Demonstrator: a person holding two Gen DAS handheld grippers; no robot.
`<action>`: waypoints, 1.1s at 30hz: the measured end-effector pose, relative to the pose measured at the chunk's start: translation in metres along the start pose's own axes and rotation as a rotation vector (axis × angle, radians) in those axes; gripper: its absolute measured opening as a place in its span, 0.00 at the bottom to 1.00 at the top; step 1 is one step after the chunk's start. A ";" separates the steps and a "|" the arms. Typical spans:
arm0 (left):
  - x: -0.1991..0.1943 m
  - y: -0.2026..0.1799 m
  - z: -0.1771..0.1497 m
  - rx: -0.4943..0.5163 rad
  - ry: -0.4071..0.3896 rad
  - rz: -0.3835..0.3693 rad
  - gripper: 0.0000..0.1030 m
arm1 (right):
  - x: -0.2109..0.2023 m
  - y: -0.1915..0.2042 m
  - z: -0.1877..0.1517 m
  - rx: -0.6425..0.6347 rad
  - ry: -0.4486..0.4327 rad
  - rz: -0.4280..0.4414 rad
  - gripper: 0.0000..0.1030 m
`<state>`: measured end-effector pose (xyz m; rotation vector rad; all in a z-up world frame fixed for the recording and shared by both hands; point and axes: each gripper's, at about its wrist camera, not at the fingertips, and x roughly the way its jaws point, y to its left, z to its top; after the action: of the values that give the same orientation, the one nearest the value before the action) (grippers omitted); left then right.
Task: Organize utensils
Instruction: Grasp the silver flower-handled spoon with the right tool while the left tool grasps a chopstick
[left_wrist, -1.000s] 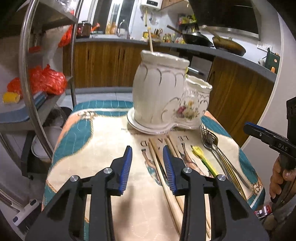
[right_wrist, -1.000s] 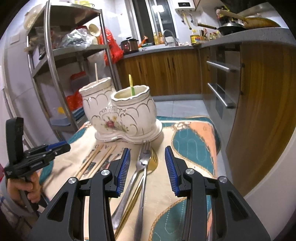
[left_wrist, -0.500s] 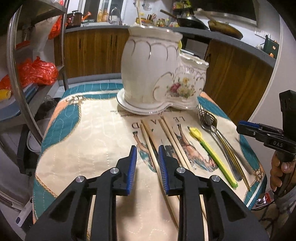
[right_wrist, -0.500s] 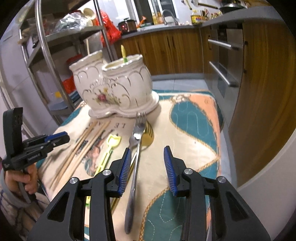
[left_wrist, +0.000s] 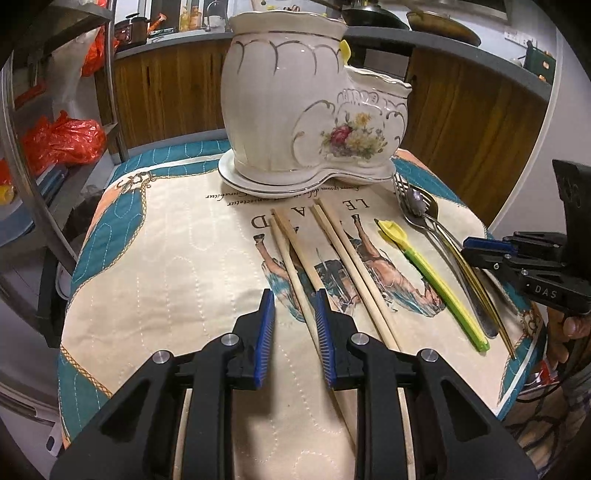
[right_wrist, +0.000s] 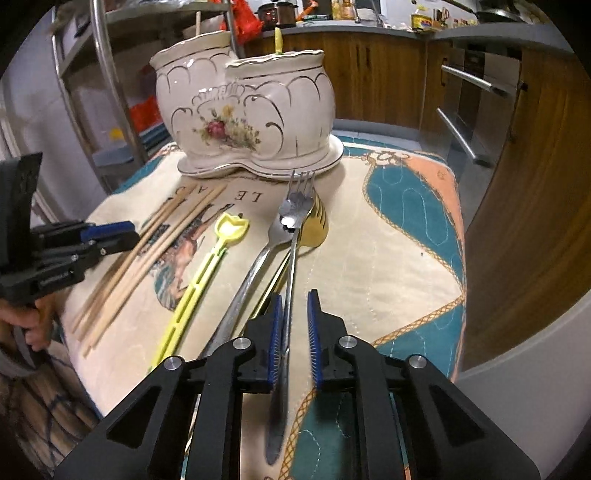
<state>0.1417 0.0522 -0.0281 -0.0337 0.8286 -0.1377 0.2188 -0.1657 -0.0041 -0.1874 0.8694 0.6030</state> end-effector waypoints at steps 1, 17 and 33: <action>0.000 -0.001 0.000 0.003 0.000 0.004 0.22 | 0.000 0.000 0.000 -0.003 0.000 -0.004 0.12; 0.010 -0.019 0.027 0.192 0.286 0.105 0.21 | 0.035 0.016 0.060 -0.178 0.383 -0.072 0.12; 0.015 0.019 0.041 -0.010 0.337 0.036 0.04 | 0.030 0.021 0.053 -0.130 0.390 -0.097 0.04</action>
<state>0.1834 0.0678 -0.0128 -0.0051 1.1661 -0.1062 0.2568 -0.1157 0.0090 -0.4735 1.1904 0.5406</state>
